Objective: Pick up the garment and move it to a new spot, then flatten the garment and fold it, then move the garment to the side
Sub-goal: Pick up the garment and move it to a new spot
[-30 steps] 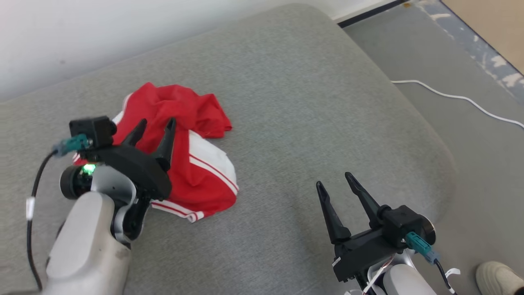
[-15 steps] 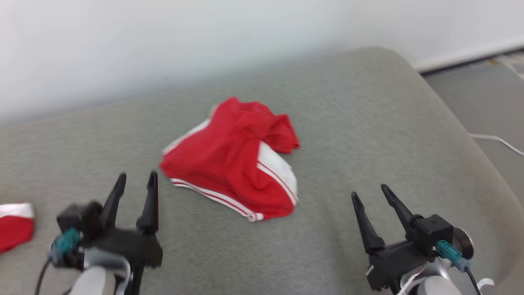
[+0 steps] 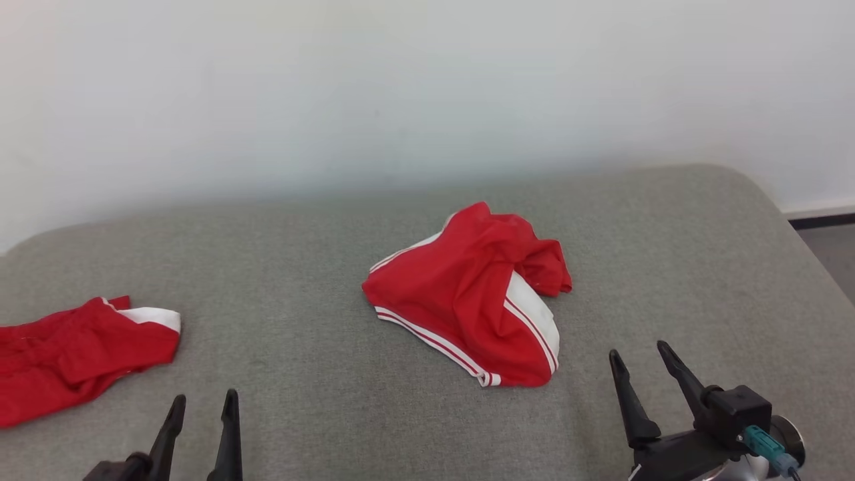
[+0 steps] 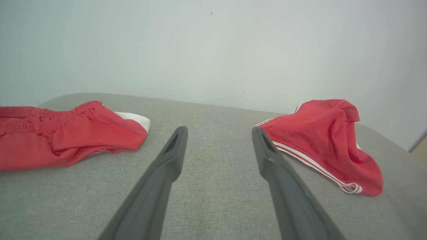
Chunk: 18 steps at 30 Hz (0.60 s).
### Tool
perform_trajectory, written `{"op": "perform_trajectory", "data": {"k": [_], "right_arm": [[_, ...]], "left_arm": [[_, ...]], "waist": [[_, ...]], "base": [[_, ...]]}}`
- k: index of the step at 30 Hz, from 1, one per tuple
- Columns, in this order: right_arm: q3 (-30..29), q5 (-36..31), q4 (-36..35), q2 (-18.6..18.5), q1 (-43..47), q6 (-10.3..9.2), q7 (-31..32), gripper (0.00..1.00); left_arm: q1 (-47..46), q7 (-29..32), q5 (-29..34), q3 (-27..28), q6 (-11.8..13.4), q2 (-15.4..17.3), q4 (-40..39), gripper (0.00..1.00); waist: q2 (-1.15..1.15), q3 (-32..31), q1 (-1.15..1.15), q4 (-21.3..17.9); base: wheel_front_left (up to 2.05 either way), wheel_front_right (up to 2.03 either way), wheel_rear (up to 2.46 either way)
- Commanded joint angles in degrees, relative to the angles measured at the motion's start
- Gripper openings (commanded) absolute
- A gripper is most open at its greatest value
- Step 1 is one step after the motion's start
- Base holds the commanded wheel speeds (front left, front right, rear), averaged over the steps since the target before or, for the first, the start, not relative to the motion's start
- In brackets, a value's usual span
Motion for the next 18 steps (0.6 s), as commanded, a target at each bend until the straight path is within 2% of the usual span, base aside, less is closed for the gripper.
{"op": "perform_trajectory", "data": {"k": [1, 18], "right_arm": [[-0.49, 0.41, 0.24, -0.34, 0.74, -0.14, -0.22, 1.00], [-3.25, -1.04, 1.67, 1.23, 1.77, -0.14, -0.37, 1.00]], "left_arm": [[0.80, -0.03, 0.49, 0.45, -0.16, -0.04, -0.45, 1.00], [4.86, -0.04, 3.60, 4.50, -1.53, -2.83, -2.42, 1.00]], "waist": [[0.00, -1.34, 0.01, 1.29], [0.00, -1.05, 0.01, 0.50]], "base": [[0.00, 0.00, 0.00], [0.00, 0.00, 0.00]]}}
